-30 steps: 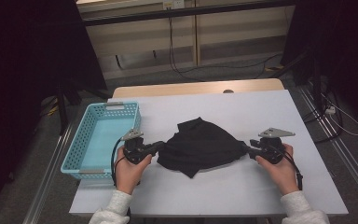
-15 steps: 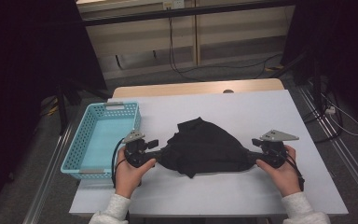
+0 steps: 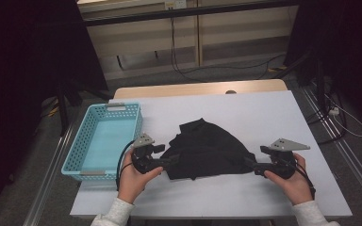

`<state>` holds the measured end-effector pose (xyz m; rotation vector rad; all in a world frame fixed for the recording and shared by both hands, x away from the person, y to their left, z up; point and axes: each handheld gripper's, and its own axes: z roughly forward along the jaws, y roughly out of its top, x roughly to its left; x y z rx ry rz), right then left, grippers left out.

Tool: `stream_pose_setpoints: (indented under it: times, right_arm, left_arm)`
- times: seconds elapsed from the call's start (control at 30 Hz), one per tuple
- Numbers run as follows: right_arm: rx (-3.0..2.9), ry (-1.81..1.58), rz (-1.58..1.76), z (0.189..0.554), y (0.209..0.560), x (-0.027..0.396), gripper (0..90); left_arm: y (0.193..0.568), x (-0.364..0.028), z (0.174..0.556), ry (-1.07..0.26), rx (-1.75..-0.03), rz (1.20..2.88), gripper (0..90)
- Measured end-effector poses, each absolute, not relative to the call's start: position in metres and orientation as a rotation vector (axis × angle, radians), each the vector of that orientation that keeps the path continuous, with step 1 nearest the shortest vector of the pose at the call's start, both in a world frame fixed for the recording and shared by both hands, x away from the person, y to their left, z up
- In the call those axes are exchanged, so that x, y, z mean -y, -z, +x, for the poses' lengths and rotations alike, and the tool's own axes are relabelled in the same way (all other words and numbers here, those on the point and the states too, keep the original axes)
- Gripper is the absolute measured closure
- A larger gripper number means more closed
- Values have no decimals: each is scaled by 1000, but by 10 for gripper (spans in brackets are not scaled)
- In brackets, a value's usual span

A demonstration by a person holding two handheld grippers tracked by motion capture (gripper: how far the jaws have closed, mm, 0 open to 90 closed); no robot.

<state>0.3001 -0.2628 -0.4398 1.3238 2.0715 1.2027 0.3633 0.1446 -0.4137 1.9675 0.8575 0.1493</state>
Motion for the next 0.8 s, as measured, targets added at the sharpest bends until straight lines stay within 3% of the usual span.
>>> stream_pose_setpoints:
  times: [0.53, 0.8]
  right_arm:
    - [-2107, -1110, 1292, 280, 447, 271, 111]
    - [-2088, -1108, 1293, 281, 446, 269, 127]
  left_arm:
    - [420, -150, 347, -129, -830, 2008, 204]
    - [424, -154, 338, -145, -834, 2043, 217]
